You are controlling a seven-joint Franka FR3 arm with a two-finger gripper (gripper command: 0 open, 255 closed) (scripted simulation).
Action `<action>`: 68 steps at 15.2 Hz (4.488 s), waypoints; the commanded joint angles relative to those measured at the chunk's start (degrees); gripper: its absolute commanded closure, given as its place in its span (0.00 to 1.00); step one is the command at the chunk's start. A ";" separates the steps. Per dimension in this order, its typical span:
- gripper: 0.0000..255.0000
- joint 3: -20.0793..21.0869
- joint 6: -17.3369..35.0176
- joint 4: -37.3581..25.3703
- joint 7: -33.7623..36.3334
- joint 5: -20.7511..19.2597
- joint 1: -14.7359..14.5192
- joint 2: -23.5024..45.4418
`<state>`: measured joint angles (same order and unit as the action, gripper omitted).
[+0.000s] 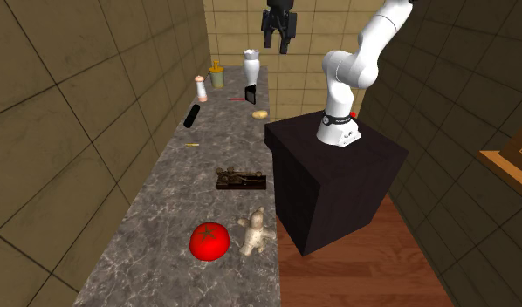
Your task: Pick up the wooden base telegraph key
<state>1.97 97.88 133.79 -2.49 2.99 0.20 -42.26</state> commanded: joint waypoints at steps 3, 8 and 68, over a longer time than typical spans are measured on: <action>0.00 0.70 3.71 2.84 1.59 0.20 0.42 1.16; 0.00 2.50 13.28 8.77 5.58 0.65 1.47 5.57; 1.00 3.02 62.43 5.06 38.49 -12.82 4.45 64.25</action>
<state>4.73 160.97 138.63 36.17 -10.07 4.48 22.87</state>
